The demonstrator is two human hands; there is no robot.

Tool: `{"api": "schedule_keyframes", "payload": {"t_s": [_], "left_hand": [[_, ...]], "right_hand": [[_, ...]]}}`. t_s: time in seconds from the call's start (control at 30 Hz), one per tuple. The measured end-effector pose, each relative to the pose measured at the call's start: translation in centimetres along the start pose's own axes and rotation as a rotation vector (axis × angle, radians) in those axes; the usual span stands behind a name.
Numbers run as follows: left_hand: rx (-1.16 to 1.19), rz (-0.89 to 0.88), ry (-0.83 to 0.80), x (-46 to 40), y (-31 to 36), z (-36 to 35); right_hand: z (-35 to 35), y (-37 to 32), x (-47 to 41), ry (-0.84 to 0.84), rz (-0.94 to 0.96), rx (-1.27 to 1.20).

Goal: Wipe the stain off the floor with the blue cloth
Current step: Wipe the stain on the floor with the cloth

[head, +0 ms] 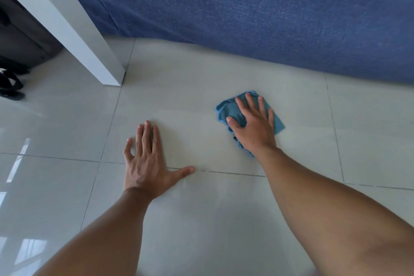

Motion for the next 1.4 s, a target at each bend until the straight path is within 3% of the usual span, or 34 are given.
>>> {"api": "schedule_keyframes", "payload": {"t_s": [0.2, 0.47, 0.7, 1.1, 1.4], "left_hand": [[0.002, -0.007, 0.024, 0.0, 0.0, -0.2], [-0.007, -0.001, 0.005, 0.0, 0.0, -0.4], [-0.019, -0.006, -0.007, -0.1, -0.2, -0.3], [-0.022, 0.008, -0.007, -0.2, -0.1, -0.1], [-0.03, 0.01, 0.005, -0.1, 0.1, -0.3]], "right_hand": [[-0.1, -1.5, 4.8, 0.123, 0.049, -0.001], [-2.5, -8.4, 2.7, -0.066, 0.321, -0.127], [-4.0, -11.4, 0.2, -0.109, 0.308, -0.116], [-3.7, -10.4, -0.2, -0.152, 0.408, -0.172], [-2.1, -6.3, 4.6, -0.077, 0.366, -0.146]]}}
Point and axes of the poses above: each hand's wrist, its own x-axis away from the middle knuckle, its own z-axis out of the back of the hand, y = z × x, the point moved 2 cm from there along -x, towards the middle knuckle, and after that the axes turned 12 degrees about y, right-handed, at the moved point
